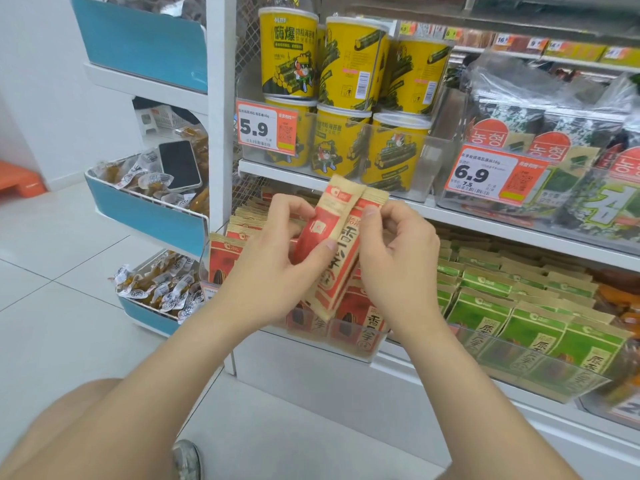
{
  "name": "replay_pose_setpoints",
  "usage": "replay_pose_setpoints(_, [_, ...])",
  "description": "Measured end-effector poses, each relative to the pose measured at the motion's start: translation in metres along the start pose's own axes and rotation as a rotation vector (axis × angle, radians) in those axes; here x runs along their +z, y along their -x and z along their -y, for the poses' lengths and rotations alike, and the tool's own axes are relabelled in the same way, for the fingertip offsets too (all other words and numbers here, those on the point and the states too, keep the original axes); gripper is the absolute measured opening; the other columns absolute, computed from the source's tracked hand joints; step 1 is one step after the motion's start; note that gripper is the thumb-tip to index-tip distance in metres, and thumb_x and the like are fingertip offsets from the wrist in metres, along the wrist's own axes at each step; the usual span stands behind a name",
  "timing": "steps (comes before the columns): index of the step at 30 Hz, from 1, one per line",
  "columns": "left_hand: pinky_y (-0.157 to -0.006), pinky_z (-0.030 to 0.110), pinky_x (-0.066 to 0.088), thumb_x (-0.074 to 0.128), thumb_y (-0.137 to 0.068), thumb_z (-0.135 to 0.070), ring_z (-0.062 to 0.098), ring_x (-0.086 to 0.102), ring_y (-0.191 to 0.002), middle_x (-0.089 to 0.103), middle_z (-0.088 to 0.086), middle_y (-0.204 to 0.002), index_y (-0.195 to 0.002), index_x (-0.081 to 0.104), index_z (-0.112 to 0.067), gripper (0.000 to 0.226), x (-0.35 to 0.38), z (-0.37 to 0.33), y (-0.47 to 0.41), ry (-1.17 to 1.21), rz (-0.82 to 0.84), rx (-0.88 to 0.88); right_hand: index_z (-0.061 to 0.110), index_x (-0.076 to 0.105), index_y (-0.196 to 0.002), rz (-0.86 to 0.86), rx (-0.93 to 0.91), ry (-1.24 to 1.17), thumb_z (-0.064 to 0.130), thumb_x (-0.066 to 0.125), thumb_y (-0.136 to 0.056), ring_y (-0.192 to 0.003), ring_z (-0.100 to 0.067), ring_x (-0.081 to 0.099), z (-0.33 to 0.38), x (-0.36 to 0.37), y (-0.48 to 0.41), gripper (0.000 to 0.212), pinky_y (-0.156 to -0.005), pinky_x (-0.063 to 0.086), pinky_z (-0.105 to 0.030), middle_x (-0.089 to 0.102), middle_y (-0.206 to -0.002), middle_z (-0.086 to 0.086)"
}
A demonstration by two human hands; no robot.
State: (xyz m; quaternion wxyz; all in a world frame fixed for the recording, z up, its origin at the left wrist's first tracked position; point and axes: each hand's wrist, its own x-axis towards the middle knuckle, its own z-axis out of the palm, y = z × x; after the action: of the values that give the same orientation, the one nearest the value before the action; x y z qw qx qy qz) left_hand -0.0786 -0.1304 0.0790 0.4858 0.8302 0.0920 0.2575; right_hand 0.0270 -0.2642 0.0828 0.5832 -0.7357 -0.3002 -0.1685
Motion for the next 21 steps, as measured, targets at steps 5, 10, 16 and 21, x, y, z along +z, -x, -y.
replay_pose_setpoints(5, [-0.078,0.043,0.064,0.073,-0.101,-0.033,0.011,0.08,-0.086,0.082,-0.01,-0.1,-0.119,0.056,-0.032,0.025,-0.01,-0.009,-0.005,0.189,0.005,-0.269,0.036,0.049,-0.124,0.03,0.256,-0.272,0.008,0.058,-0.099,-0.067,-0.016,0.07,0.009,-0.007,-0.003,0.039,-0.059,0.057,-0.039,0.071,-0.082,-0.004])
replay_pose_setpoints(10, [-0.066,0.032,0.064,0.086,-0.087,-0.028,0.018,0.082,-0.083,0.084,0.002,-0.093,-0.118,0.07,-0.016,0.036,-0.016,-0.012,-0.005,0.39,-0.068,-0.344,0.048,0.061,-0.123,0.158,0.173,-0.006,0.015,0.066,-0.086,-0.095,-0.011,0.068,0.006,-0.013,-0.005,0.05,-0.077,0.059,-0.032,0.064,-0.111,0.01])
replay_pose_setpoints(16, [-0.054,0.028,0.06,0.087,-0.084,-0.034,0.022,0.081,-0.077,0.083,0.007,-0.096,-0.113,0.08,-0.02,0.033,-0.017,-0.009,-0.006,0.523,-0.13,-0.399,0.047,0.053,-0.147,0.396,-0.135,0.292,0.041,0.062,-0.084,-0.152,-0.01,0.031,0.005,-0.012,0.002,0.063,-0.126,0.025,-0.054,0.046,-0.152,0.015])
replay_pose_setpoints(21, [-0.065,0.035,0.066,0.088,-0.073,-0.039,0.027,0.08,-0.082,0.083,0.012,-0.101,-0.115,0.079,-0.015,0.049,-0.018,-0.003,-0.01,0.594,-0.157,-0.383,0.046,0.05,-0.144,0.43,-0.256,0.42,0.075,0.058,-0.094,-0.138,-0.003,0.035,-0.001,-0.01,0.006,0.058,-0.126,0.017,-0.053,0.05,-0.134,0.015])
